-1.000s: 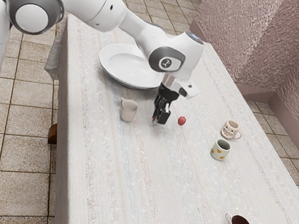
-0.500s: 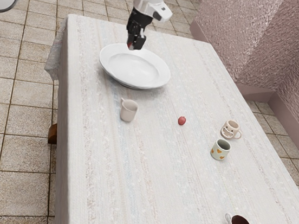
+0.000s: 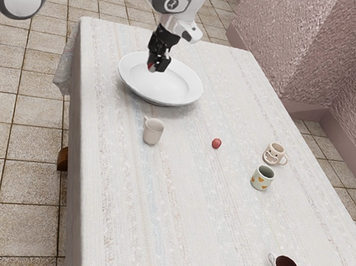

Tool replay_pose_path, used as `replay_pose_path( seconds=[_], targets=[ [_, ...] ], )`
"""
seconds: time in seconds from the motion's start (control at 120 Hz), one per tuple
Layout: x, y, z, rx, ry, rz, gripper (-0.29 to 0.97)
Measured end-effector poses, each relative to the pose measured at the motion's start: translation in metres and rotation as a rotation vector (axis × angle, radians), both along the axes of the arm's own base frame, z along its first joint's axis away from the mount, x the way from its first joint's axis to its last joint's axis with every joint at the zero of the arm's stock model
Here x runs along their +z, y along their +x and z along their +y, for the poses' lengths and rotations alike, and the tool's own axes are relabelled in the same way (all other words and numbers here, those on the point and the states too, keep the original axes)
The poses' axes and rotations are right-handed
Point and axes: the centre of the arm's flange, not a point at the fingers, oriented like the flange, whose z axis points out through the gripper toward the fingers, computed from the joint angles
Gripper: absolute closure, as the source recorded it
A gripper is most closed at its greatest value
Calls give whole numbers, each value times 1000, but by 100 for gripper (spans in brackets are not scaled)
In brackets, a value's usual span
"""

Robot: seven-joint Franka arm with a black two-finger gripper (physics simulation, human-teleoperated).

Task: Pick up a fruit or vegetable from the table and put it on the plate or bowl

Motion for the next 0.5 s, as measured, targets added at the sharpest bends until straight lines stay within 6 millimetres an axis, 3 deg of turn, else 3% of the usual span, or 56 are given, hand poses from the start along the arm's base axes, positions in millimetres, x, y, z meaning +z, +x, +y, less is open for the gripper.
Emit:
replay_pose_path(
  seconds=[0.2,0.342,0.425,0.5],
  targets=[
    [-20,14,29,17,5,0,54],
    [-33,24,26,-6,1,1,55],
    [-35,30,18,-27,0,-4,31],
    [-34,32,15,-38,1,-10,18]
  ],
)
